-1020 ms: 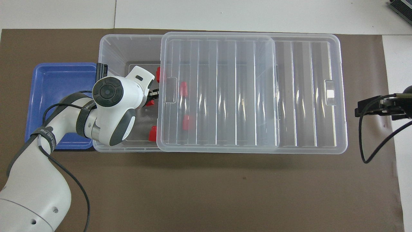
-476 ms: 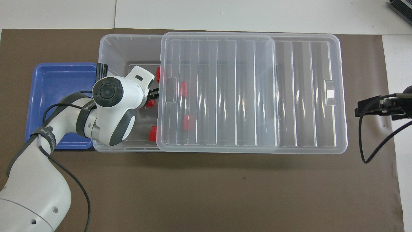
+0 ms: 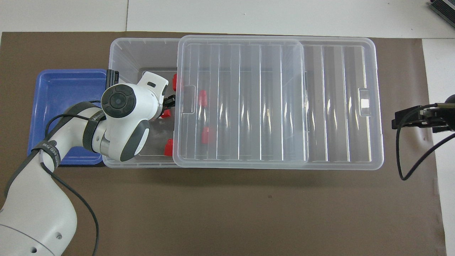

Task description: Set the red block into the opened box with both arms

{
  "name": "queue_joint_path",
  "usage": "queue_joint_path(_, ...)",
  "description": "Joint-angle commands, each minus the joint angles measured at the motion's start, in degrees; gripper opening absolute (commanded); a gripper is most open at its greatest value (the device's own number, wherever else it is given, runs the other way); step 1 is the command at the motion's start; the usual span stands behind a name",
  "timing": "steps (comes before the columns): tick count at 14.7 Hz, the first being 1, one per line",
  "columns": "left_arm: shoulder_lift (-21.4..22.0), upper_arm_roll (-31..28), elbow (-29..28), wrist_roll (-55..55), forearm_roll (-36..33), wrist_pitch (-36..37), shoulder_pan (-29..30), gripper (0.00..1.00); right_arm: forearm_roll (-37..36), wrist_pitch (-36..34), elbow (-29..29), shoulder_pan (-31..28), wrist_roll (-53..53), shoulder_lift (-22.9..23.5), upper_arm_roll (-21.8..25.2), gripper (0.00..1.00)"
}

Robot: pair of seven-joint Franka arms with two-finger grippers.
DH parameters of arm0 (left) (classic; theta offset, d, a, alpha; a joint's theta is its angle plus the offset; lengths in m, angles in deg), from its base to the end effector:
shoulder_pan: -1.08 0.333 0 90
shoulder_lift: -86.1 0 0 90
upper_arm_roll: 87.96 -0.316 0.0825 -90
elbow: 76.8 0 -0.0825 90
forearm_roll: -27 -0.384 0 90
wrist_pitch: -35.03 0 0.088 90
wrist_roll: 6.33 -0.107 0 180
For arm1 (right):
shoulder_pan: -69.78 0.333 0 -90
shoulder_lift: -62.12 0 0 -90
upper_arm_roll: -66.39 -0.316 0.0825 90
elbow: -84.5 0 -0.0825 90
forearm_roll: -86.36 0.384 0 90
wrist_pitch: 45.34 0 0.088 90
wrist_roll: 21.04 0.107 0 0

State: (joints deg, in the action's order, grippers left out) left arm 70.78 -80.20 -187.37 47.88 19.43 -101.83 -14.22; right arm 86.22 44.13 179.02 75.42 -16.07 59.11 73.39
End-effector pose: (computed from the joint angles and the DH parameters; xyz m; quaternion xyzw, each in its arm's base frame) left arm 0.5811 -0.2414 0.3709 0.9681 0.2288 0.0960 0.0356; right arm 0.5359 -0.0147 0.6150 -0.9983 0.0551 0.0181 0.0014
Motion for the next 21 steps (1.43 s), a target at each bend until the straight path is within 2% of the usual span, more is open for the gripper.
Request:
queue_joint_path(1, 3.1, -0.8, -0.6, 9.0, -0.9, 1.9, -0.4, 1.0, 0.1, 1.6, 1.6, -0.3, 1.2, -1.3, -0.3, 1.0)
queue_joint_path(10, 5.0, -1.1, 0.0, 8.7, -0.9, 5.0, 0.0, 1.0, 0.1, 2.4, 2.2, -0.4, 1.0, -1.6, -0.3, 1.0)
queue_joint_path(13, 7.1, -1.3, 3.1, 7.0, -0.9, 11.9, 0.9, 1.0, 0.1, 2.5, 2.3, -0.4, 1.0, -1.6, -0.3, 1.0)
queue_joint_path(16, 7.3, -1.3, 10.1, -2.1, -0.9, 23.9, 1.4, 1.0, 0.1, 2.5, 2.3, -0.4, 1.0, -1.6, -0.3, 1.0)
queue_joint_path(19, 7.4, -1.4, 15.5, -19.3, -0.1, 32.3, 5.2, 1.0, 0.1, 2.9, 2.7, -0.6, 0.9, -1.6, -0.3, 1.0)
queue_joint_path(21, 9.5, -1.5, 15.1, -31.6, 3.5, 33.6, 9.8, 1.0, 0.1, 4.7, 3.0, -1.1, 0.3, -1.6, -0.2, 0.85)
